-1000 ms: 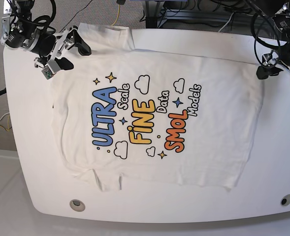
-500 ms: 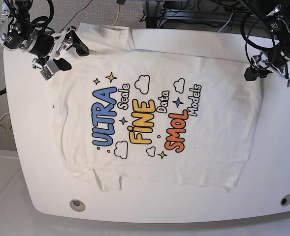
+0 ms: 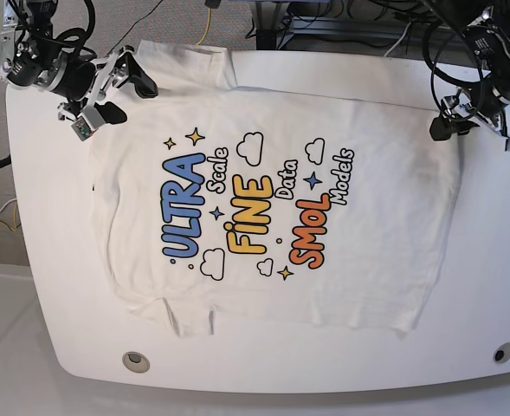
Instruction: Fold the T-shirt properly
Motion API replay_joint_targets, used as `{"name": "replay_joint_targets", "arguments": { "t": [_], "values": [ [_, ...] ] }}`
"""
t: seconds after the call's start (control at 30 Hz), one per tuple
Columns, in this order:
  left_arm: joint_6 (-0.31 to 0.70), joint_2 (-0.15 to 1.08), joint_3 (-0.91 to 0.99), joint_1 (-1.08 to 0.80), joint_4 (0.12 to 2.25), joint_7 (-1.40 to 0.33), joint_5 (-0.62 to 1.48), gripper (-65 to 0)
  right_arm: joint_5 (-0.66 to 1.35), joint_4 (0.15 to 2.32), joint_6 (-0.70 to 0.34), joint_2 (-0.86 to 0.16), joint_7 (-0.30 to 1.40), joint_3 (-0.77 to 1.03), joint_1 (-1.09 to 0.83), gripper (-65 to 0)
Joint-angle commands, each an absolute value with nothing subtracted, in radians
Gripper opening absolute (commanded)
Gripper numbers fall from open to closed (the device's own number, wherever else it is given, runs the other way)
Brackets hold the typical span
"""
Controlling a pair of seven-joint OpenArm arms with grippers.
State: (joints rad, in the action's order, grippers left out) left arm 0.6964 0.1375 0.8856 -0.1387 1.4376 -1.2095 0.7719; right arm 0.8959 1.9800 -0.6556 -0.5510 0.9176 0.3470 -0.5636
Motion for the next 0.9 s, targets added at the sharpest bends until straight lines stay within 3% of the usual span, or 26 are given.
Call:
{"name": "replay_joint_targets", "arguments": {
  "t": [0.0, 0.57, 0.87],
  "values": [
    [0.698, 0.156, 0.892, -0.147, 1.452, -1.181, 0.791, -28.9, 0.915, 1.991, -0.664, -0.567, 0.898, 0.355, -0.565, -19.8],
    [0.698, 0.156, 0.828, -0.173, 1.448, -1.05, 0.789, -28.9, 0.915, 1.962, -0.665, -0.567, 0.898, 0.355, -0.565, -19.8],
    [0.698, 0.156, 0.797, -0.139, 1.346, -1.046, 0.789, -29.5, 0.915, 1.959, -0.665, -0.567, 0.898, 0.355, -0.565, -19.8]
  ]
}}
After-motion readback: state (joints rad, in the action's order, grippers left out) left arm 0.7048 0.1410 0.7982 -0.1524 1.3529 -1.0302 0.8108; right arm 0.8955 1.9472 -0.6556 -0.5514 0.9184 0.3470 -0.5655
